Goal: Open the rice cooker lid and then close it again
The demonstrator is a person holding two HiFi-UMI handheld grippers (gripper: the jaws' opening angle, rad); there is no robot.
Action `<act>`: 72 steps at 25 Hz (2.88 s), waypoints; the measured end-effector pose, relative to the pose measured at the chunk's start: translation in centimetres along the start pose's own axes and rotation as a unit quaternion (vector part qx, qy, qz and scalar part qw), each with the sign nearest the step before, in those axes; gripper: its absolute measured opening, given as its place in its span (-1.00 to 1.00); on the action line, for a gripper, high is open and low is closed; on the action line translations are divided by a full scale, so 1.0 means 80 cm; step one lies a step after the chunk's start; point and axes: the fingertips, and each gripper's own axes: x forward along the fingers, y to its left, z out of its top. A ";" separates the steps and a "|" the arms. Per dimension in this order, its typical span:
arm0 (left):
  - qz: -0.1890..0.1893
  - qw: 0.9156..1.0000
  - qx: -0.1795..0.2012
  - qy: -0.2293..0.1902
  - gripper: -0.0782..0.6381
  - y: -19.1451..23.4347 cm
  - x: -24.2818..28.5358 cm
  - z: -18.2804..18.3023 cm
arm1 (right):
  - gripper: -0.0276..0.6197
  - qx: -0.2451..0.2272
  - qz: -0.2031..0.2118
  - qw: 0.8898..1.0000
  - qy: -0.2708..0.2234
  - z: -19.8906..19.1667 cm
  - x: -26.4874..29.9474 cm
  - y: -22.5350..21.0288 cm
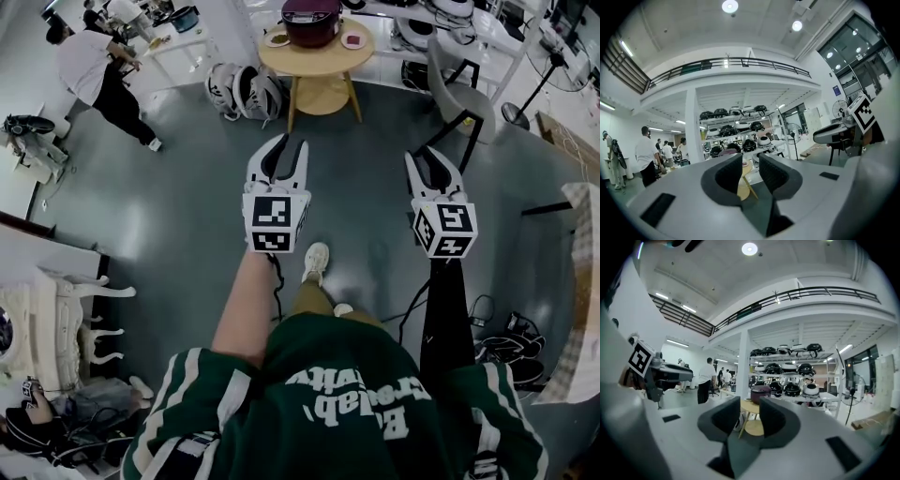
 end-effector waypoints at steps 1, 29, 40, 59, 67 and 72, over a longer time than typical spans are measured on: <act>0.001 1.000 0.000 -0.003 -0.50 0.006 0.006 -0.001 | -0.51 -0.001 0.002 1.000 -0.004 0.004 0.010 0.000; -0.028 1.000 -0.015 0.001 -0.35 0.244 0.379 -0.036 | -0.43 -0.015 0.003 1.000 -0.006 0.052 0.441 -0.033; -0.038 0.999 -0.031 -0.002 -0.28 0.291 0.452 -0.044 | -0.39 -0.003 0.021 1.000 -0.010 0.051 0.537 -0.038; -0.007 0.999 -0.033 0.009 -0.24 0.371 0.750 -0.055 | -0.46 0.009 0.124 0.992 -0.013 0.047 0.872 -0.151; 0.004 0.998 -0.050 0.029 -0.28 0.399 0.860 -0.095 | -0.43 0.020 0.199 0.979 0.037 0.006 0.996 -0.164; -0.006 0.997 -0.057 0.049 -0.35 0.410 0.893 -0.115 | -0.42 0.036 0.223 0.972 0.070 -0.012 1.040 -0.152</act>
